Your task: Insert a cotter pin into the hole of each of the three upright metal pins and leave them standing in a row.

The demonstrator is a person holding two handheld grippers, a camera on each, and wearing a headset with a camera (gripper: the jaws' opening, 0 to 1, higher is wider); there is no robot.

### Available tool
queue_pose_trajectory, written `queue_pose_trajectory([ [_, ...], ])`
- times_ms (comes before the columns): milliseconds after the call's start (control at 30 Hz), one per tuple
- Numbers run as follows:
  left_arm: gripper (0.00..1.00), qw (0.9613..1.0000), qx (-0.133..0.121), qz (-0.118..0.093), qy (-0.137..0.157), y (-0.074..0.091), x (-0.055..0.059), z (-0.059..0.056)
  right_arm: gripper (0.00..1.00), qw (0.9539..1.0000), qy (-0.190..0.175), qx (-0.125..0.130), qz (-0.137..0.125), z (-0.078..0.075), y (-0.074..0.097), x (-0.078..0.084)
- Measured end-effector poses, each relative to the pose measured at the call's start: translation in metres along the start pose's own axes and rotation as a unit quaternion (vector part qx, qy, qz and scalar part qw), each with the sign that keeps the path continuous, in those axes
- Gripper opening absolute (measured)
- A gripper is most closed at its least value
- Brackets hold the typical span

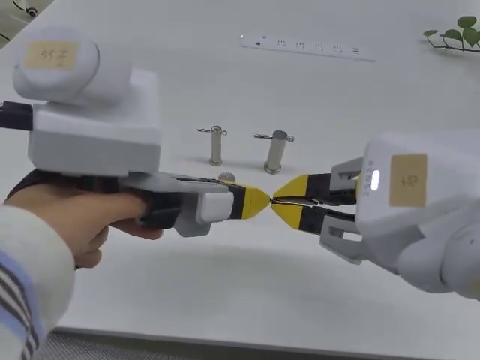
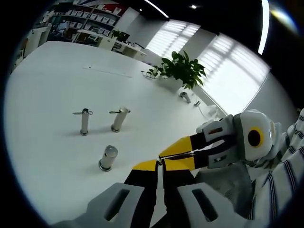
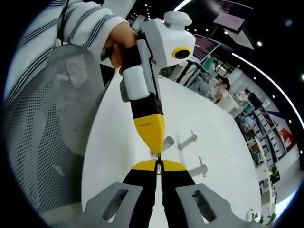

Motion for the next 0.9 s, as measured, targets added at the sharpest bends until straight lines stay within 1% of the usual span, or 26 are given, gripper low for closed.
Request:
queue_pose_trajectory([
  [100, 0.01, 0.9999, 0.000, -0.001, -0.014, 0.001, -0.001, 0.000, 0.02, 1.0000, 0.002, -0.001, -0.004, 0.000, 0.001, 0.000],
  [167, 0.00, 0.9997, 0.002, 0.004, -0.023, 0.001, 0.000, -0.001, 0.02, 0.9999, 0.011, -0.004, -0.006, 0.000, 0.001, 0.000],
  [233, 0.00, 0.9997, 0.001, 0.002, -0.026, 0.001, 0.000, 0.000, 0.03, 0.9997, 0.025, -0.003, -0.006, 0.000, 0.001, 0.000],
  [333, 0.00, 0.9994, 0.002, 0.003, -0.033, 0.002, 0.001, 0.000, 0.03, 0.9997, 0.023, -0.007, -0.009, 0.001, 0.001, 0.000],
  [367, 0.00, 0.9993, 0.003, 0.003, -0.037, 0.002, 0.001, 0.000, 0.03, 0.9997, 0.016, -0.014, -0.013, 0.001, 0.001, 0.000],
  [400, 0.00, 0.9992, 0.003, 0.003, -0.040, 0.002, 0.002, 0.000, 0.05, 0.9997, 0.011, -0.015, -0.015, 0.001, 0.002, 0.000],
  [433, 0.00, 0.9989, 0.001, 0.004, -0.047, 0.003, 0.002, 0.001, 0.06, 0.9996, -0.001, -0.016, -0.023, 0.000, 0.003, -0.001],
  [500, 0.00, 0.9982, -0.002, 0.010, -0.059, 0.005, 0.004, 0.004, 0.07, 0.9994, -0.016, -0.017, -0.026, -0.003, 0.006, 0.000],
  [533, 0.00, 0.9981, -0.001, 0.012, -0.061, 0.006, 0.005, 0.005, 0.07, 0.9992, -0.025, -0.020, -0.025, -0.004, 0.007, 0.001],
  [600, 0.00, 0.9967, 0.007, 0.016, -0.079, 0.008, 0.006, 0.006, 0.07, 0.9969, -0.063, -0.030, -0.036, -0.004, 0.008, 0.002],
  [633, 0.00, 0.9953, 0.009, 0.018, -0.095, 0.010, 0.007, 0.007, 0.08, 0.9944, -0.087, -0.044, -0.042, -0.003, 0.009, 0.003],
  [700, 0.00, 0.9918, 0.009, 0.017, -0.127, 0.013, 0.006, 0.008, 0.10, 0.9897, -0.118, -0.065, -0.047, -0.001, 0.010, 0.004],
  [733, 0.00, 0.9905, 0.012, 0.019, -0.136, 0.014, 0.007, 0.008, 0.11, 0.9851, -0.136, -0.090, -0.053, 0.002, 0.011, 0.004],
  [767, 0.00, 0.9877, 0.016, 0.018, -0.155, 0.015, 0.006, 0.008, 0.12, 0.9816, -0.151, -0.106, -0.048, 0.005, 0.011, 0.006],
  [800, 0.00, 0.9868, 0.017, 0.017, -0.160, 0.016, 0.006, 0.008, 0.12, 0.9805, -0.162, -0.102, -0.045, 0.002, 0.011, 0.008],
  [833, 0.00, 0.9824, 0.017, 0.023, -0.185, 0.018, 0.006, 0.008, 0.12, 0.9809, -0.157, -0.105, -0.047, 0.002, 0.011, 0.009],
  [867, 0.00, 0.9757, 0.016, 0.019, -0.218, 0.019, 0.004, 0.008, 0.12, 0.9756, -0.173, -0.127, -0.046, 0.007, 0.012, 0.008],
  [900, 0.00, 0.9701, 0.012, 0.014, -0.242, 0.020, 0.002, 0.007, 0.13, 0.9745, -0.179, -0.126, -0.048, 0.006, 0.011, 0.008],
])
Point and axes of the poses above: the centre of the closed fingertips' face, and the gripper's own axes: y roughly backward along the fingers, z roughly to its left, x roughly out of its underside, the point moved 3 cm from there along y, roughly backward along the fingers, and after that the axes turned 3 degrees about -y, right-handed, at the moved point
